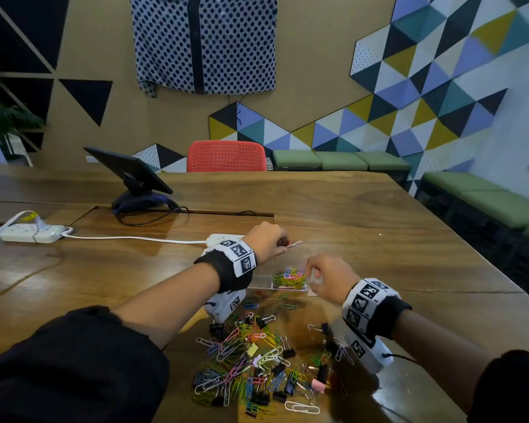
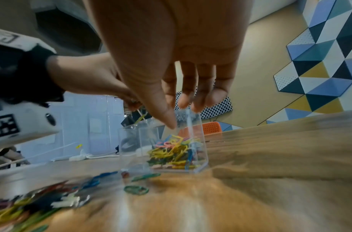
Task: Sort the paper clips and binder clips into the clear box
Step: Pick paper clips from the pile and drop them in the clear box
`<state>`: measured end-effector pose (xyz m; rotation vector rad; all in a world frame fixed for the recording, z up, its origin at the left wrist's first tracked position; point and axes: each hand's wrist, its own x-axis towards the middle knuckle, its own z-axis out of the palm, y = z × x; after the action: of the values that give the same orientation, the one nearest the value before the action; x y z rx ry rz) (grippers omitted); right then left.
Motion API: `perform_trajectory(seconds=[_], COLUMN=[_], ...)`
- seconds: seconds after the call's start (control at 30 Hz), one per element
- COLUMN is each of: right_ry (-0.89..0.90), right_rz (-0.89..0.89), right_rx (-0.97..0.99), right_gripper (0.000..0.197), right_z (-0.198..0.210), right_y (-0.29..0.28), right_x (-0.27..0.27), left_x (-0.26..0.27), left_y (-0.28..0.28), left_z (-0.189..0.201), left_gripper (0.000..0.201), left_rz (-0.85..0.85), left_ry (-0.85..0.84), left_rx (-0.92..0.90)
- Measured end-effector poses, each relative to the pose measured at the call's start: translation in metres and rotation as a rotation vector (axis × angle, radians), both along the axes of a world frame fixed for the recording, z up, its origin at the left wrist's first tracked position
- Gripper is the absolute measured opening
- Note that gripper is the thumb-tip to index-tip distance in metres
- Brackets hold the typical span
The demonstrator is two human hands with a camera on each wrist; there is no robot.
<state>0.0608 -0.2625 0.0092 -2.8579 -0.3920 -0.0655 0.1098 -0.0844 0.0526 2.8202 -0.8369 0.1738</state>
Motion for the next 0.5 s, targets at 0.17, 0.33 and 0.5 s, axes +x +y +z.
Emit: perform_trajectory(seconds=[0.17, 0.33, 0.5], right_ry=[0.250, 0.204, 0.247], right_rz=[0.112, 0.199, 0.184], right_rx=[-0.168, -0.187, -0.152], right_gripper=[0.020, 0.034, 0.028], right_z=[-0.018, -0.025, -0.024], right_y=[0.013, 0.021, 0.018], right_x=[-0.008, -0.012, -0.011], left_x=[0.005, 0.007, 0.012], left_y=[-0.017, -0.022, -0.021], left_z=[-0.005, -0.018, -0.024], left_gripper=[0.024, 0.026, 0.020], left_rz=[0.035, 0.052, 0.084], left_ry=[0.081, 0.122, 0.141], left_rx=[-0.177, -0.175, -0.130])
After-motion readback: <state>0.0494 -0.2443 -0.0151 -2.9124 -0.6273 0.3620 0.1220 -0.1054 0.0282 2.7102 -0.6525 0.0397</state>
